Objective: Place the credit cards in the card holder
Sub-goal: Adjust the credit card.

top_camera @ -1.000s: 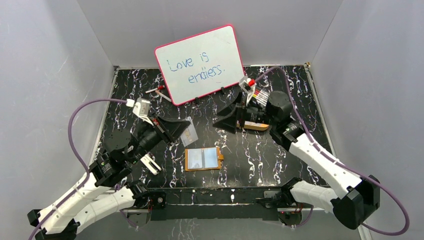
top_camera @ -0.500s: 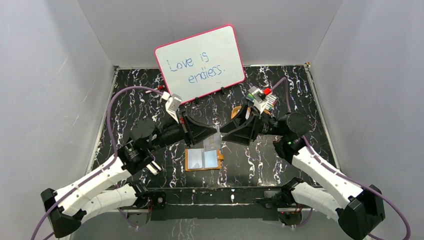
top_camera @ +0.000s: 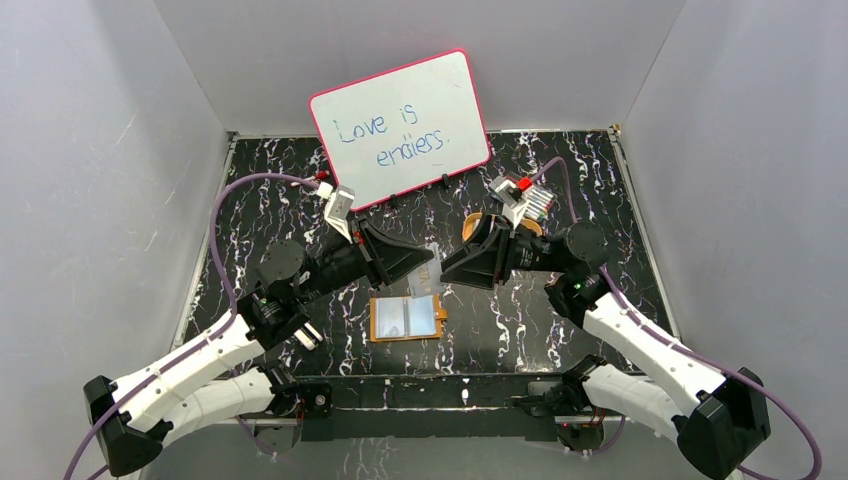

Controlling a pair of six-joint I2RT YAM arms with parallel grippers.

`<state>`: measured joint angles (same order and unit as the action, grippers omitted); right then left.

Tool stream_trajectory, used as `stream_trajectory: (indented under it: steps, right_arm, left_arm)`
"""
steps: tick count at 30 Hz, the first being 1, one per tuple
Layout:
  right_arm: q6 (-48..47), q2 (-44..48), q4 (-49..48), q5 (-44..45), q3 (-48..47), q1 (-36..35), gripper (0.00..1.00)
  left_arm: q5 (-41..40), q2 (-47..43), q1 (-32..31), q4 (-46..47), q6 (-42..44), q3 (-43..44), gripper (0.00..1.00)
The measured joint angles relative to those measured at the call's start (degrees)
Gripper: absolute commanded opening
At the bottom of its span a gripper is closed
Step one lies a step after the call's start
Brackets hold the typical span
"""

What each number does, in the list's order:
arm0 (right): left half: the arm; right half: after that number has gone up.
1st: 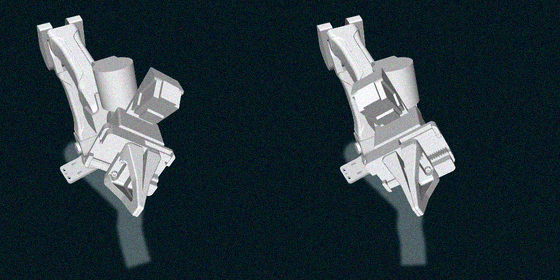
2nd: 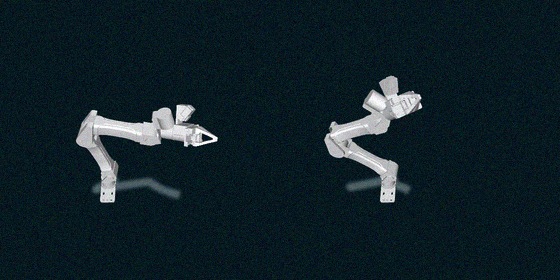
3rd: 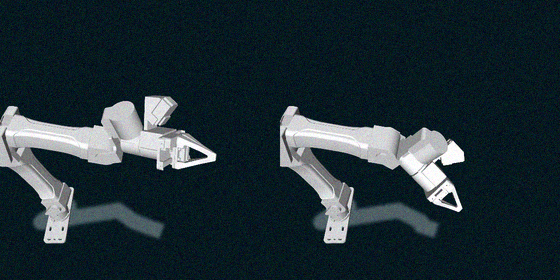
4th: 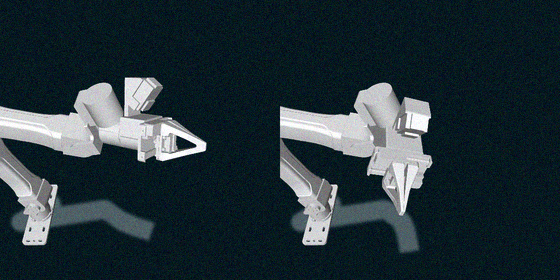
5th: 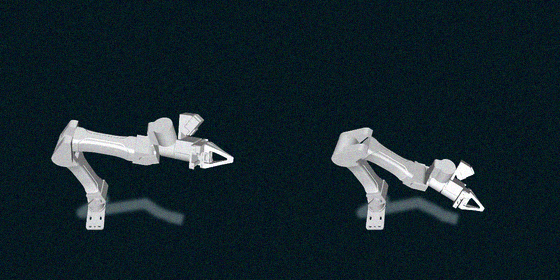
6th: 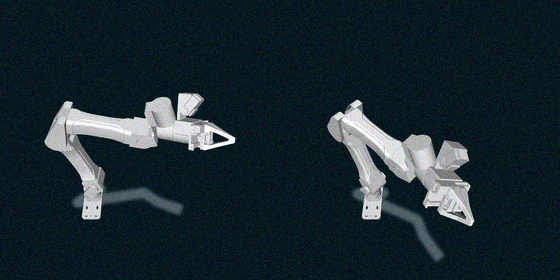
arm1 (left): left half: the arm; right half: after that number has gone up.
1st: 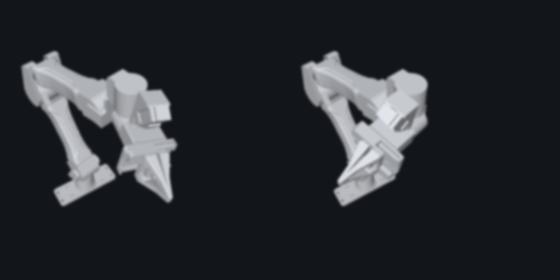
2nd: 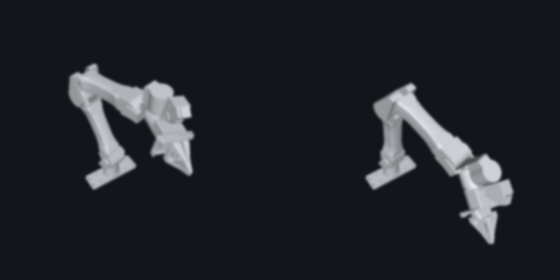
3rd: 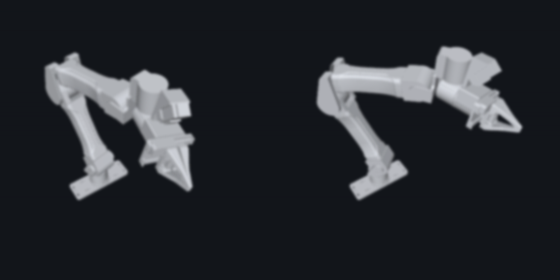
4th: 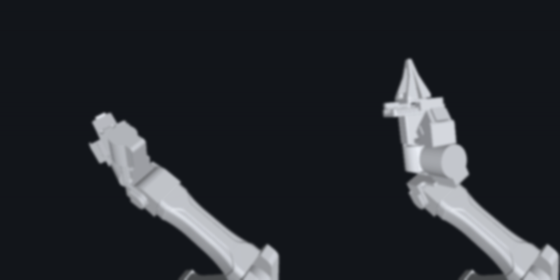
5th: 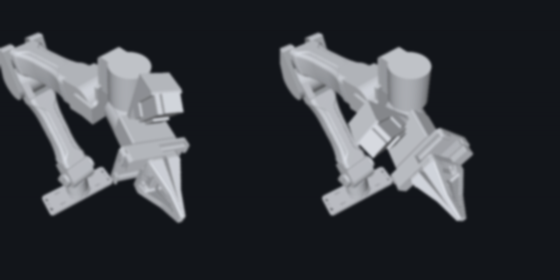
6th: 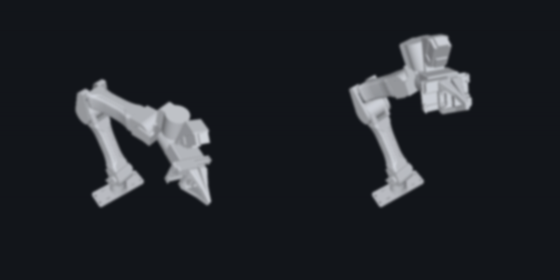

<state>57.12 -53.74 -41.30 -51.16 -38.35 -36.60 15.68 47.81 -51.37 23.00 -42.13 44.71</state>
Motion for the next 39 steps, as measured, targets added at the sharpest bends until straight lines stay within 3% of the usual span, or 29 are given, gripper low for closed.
stream_trajectory:
  steps: [8,12,15,20,25,26,28,30,33,39]
  right_arm:
    - [-1.81,-0.63,3.5,0.28,0.0,-2.73,0.37]
    - [-1.77,-0.63,3.76,1.38,-0.02,-2.84,0.45]
    - [-1.79,-0.63,3.74,2.49,-0.02,-2.84,0.45]
    - [-1.84,-0.57,3.65,4.5,-0.02,-2.84,0.31]
    - [-1.79,-0.46,3.17,5.07,0.0,-2.91,0.0]
    - [-1.79,-0.39,3.04,4.98,0.0,-2.93,0.0]
    - [-1.99,-0.24,3.28,4.94,-0.02,-2.97,0.0]
    - [-3.48,-0.24,6.1,5.68,-0.61,-2.95,0.0]
    - [-7.39,-0.39,14.49,8.83,-2.89,-2.95,0.0]
    - [-12.11,-2.84,27.96,16.87,-2.99,-2.95,0.0]
  left_arm:
    - [0.02,0.02,0.0,0.85,-0.33,0.0,0.0]
    - [0.02,0.02,0.0,0.85,-0.33,-0.11,0.0]
    - [0.02,0.02,0.0,0.76,-0.33,-0.22,0.0]
    - [0.04,0.0,0.0,0.55,-0.33,-0.22,0.0]
    - [-0.07,-0.15,0.07,-0.02,-0.28,-0.24,0.0]
    - [-0.33,-0.26,0.09,-0.35,-0.2,-0.24,0.09]
    - [-0.81,-0.66,0.13,-1.29,0.11,-0.24,0.49]
    - [-2.86,-1.7,0.11,-4.55,0.92,-0.22,0.65]
    - [-11.21,-4.44,0.0,-14.6,1.09,0.02,0.72]
    - [-33.57,-8.68,0.09,-39.34,-6.1,-0.35,0.71]
